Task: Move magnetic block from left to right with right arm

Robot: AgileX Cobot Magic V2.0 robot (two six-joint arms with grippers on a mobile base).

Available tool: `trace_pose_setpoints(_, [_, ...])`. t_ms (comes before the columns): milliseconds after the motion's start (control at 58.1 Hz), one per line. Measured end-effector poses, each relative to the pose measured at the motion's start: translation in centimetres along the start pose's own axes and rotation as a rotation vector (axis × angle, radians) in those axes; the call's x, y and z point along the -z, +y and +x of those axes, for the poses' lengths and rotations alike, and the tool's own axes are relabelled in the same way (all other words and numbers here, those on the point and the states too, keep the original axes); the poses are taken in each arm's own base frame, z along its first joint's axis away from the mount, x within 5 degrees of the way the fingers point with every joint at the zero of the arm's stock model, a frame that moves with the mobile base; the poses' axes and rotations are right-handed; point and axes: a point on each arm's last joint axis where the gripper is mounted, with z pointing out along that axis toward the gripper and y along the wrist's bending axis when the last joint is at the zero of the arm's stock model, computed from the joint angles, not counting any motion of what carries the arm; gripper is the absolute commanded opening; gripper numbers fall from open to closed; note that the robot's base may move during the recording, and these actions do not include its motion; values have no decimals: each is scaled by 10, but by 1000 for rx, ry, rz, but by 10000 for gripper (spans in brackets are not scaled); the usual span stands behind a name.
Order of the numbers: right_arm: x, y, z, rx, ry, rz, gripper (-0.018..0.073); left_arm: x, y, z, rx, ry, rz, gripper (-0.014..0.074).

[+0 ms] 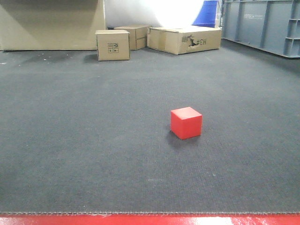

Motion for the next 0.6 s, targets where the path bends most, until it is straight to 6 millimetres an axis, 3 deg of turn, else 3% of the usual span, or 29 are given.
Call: trace_pose_setpoints(602, [1,0,2,-22,7,0,58,0,0,0,0,-2,0,-126])
